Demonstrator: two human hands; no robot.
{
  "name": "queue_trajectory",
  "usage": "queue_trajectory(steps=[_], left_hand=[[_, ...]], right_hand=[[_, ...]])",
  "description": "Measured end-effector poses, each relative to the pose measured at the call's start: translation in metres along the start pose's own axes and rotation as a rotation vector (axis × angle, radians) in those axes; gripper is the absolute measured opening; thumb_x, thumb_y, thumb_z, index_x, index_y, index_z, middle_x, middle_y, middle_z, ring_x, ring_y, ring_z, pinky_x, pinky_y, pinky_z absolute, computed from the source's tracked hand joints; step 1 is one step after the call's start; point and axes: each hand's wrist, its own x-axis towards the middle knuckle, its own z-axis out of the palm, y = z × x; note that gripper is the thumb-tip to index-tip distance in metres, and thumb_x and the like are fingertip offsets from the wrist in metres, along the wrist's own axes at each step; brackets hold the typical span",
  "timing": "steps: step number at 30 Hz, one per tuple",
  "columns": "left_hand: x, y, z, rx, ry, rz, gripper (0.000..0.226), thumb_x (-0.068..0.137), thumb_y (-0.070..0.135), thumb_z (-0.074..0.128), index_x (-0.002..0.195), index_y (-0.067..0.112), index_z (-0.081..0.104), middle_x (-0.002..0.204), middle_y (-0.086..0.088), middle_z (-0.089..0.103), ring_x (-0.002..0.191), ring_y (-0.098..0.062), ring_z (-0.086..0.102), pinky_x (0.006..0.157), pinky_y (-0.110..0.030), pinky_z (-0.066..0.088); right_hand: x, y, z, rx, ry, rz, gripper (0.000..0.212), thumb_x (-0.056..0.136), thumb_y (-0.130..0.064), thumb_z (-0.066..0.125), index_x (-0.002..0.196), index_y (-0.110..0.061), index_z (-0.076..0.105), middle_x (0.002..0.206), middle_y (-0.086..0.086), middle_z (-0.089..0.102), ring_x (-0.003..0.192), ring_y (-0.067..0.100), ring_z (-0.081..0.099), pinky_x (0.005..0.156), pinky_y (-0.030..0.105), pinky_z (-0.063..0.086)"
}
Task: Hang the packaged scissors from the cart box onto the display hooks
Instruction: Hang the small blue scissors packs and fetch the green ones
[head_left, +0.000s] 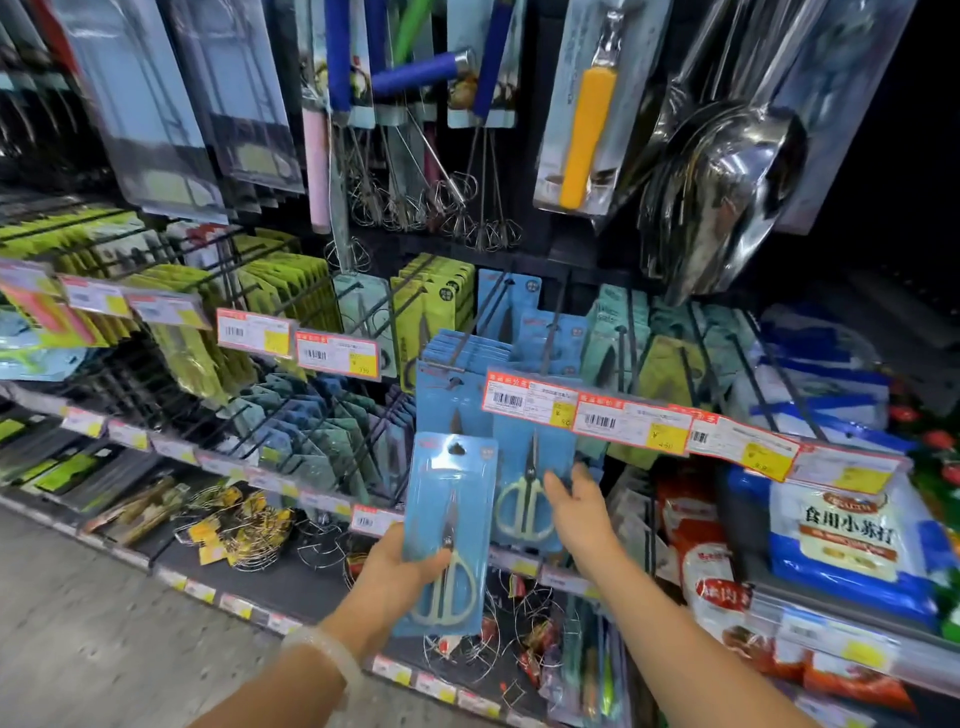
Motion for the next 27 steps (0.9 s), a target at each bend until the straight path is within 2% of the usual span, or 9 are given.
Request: queue_trajectory(steps=[5,8,10,12,15,17,19,25,27], left_hand=[[0.010,0.006,0.001,0.027,-0.034,-0.017,0.024,0.086,0.007,0.064,0.107,0.014,0.058,0.101,-0.005,0.071,0.094,-0.023,0.068,0.091,-0.045,0.053],[0.014,0.007,0.001,0.040,-0.068,-0.021,0.028,0.085,0.006,0.066,0.111,0.013,0.058,0.104,-0.006,0.071,0.097,-0.026,0.068,0.092,-0.049,0.052],[0.017,0.008,0.003,0.057,-0.087,-0.019,0.028,0.084,0.005,0.066,0.110,0.012,0.057,0.104,-0.008,0.071,0.097,-0.027,0.067,0.092,-0.049,0.052],[0.021,0.009,0.007,0.066,-0.106,-0.006,0.028,0.084,0.005,0.066,0.110,0.010,0.055,0.105,-0.010,0.070,0.097,-0.028,0.067,0.091,-0.049,0.053],[0.023,0.012,0.021,0.074,-0.154,0.036,0.026,0.087,0.003,0.063,0.111,0.010,0.055,0.107,-0.010,0.069,0.099,-0.027,0.066,0.091,-0.046,0.052],[0.023,0.015,0.032,0.095,-0.166,0.084,0.019,0.090,0.004,0.059,0.106,0.014,0.056,0.108,-0.009,0.068,0.100,-0.025,0.064,0.094,-0.045,0.050],[0.026,0.020,0.039,0.159,-0.151,0.133,0.009,0.095,0.012,0.053,0.103,0.013,0.056,0.104,-0.007,0.067,0.097,-0.023,0.062,0.091,-0.041,0.050],[0.040,0.053,0.051,0.233,-0.037,0.274,0.021,0.096,0.020,0.051,0.093,0.000,0.053,0.082,-0.012,0.055,0.072,-0.018,0.048,0.072,-0.036,0.042],[0.042,0.057,0.053,0.246,-0.034,0.267,0.018,0.097,0.020,0.049,0.094,0.003,0.054,0.078,-0.005,0.053,0.071,-0.016,0.049,0.073,-0.033,0.041]], right_hand=[[0.009,-0.003,0.001,-0.059,-0.011,0.081,0.055,0.098,-0.032,0.041,0.144,-0.006,0.025,0.131,0.016,0.053,0.108,0.027,0.056,0.086,0.034,0.043],[0.008,-0.006,-0.003,-0.183,0.055,0.141,0.062,0.094,-0.047,0.042,0.140,-0.006,0.032,0.125,0.016,0.057,0.110,0.031,0.057,0.084,0.034,0.044],[-0.003,-0.008,-0.007,-0.089,0.076,0.134,0.056,0.092,-0.046,0.048,0.132,-0.007,0.042,0.110,0.019,0.062,0.101,0.032,0.061,0.082,0.038,0.046],[-0.018,-0.008,-0.008,0.109,-0.068,0.160,0.048,0.086,-0.047,0.058,0.117,-0.010,0.053,0.104,0.014,0.067,0.099,0.028,0.064,0.091,0.041,0.050],[-0.038,-0.006,-0.004,0.105,-0.268,0.113,0.021,0.088,-0.028,0.062,0.101,-0.014,0.056,0.090,0.004,0.068,0.079,0.016,0.067,0.080,0.030,0.056],[-0.041,-0.003,-0.002,0.091,-0.174,0.032,0.004,0.090,-0.012,0.058,0.089,-0.014,0.055,0.081,0.005,0.064,0.074,0.017,0.061,0.076,0.034,0.055],[-0.041,-0.006,-0.006,0.118,-0.082,-0.020,0.012,0.090,-0.006,0.057,0.084,-0.016,0.055,0.078,0.008,0.062,0.076,0.022,0.059,0.079,0.044,0.052],[-0.030,-0.031,-0.017,0.055,0.057,-0.123,0.018,0.091,-0.012,0.057,0.085,-0.029,0.056,0.086,0.006,0.064,0.078,0.018,0.060,0.077,0.034,0.049],[-0.025,-0.034,-0.017,0.016,0.050,-0.146,0.018,0.092,-0.012,0.056,0.086,-0.028,0.056,0.086,0.001,0.065,0.078,0.015,0.060,0.075,0.029,0.049]])
